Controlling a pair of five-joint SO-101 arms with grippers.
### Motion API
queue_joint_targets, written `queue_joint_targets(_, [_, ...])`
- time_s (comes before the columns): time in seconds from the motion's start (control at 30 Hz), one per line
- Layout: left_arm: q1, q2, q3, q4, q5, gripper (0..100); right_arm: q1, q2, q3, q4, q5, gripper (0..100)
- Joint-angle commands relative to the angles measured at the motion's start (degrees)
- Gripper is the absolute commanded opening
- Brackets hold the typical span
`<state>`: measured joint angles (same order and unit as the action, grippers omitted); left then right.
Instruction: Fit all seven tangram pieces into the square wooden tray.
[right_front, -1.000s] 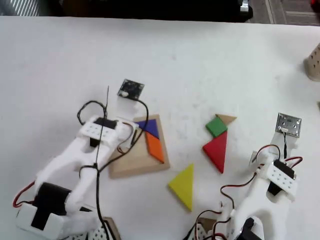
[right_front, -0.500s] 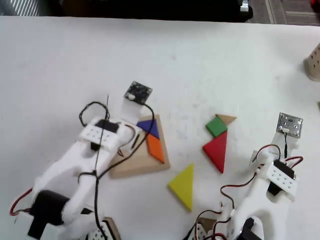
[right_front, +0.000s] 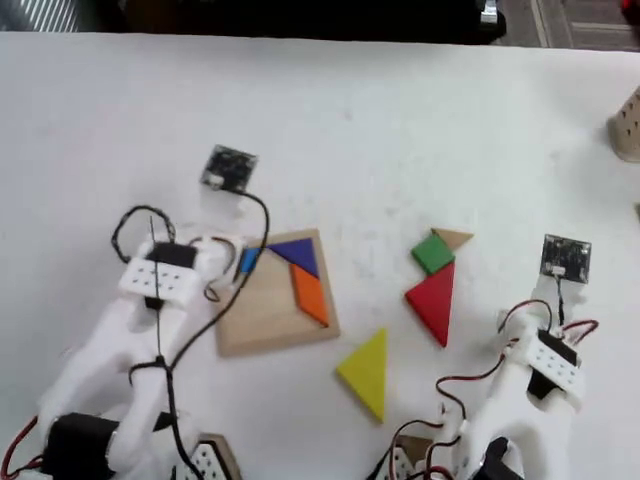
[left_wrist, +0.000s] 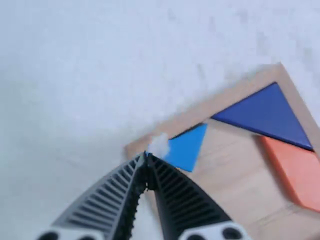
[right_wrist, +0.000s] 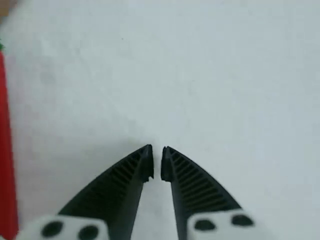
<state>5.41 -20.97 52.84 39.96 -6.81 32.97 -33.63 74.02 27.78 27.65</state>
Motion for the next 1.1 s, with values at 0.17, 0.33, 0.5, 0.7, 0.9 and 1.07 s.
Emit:
queue_joint_targets(0.17, [-6.3,-2.2,9.8,-21.9,-0.7,2,-9.9,-11.1,-1.8,5.7,2.4,3.4])
queue_joint_targets(0.33, [-4.8,-2.4,11.1,-23.0,-0.7,2,-18.0,-21.7,-12.5,28.0,-5.9,3.4])
queue_joint_targets(0.5, [-5.1,-2.0,11.2,-23.1,-0.7,2,-29.1,-21.2,-25.8,39.8,-17.7,3.9])
queue_joint_targets(0.7, [-7.3,-2.1,11.0,-23.0,-0.7,2,-38.9,-5.1,-33.4,33.0,-17.6,3.9])
queue_joint_targets(0.9, [-7.4,-2.1,10.8,-25.0,-0.7,2,-40.6,18.8,-35.4,20.2,-17.1,3.8])
queue_joint_targets(1.07, [-9.0,-2.0,11.3,-30.6,-0.7,2,-38.5,20.6,-35.4,20.6,-17.1,3.7])
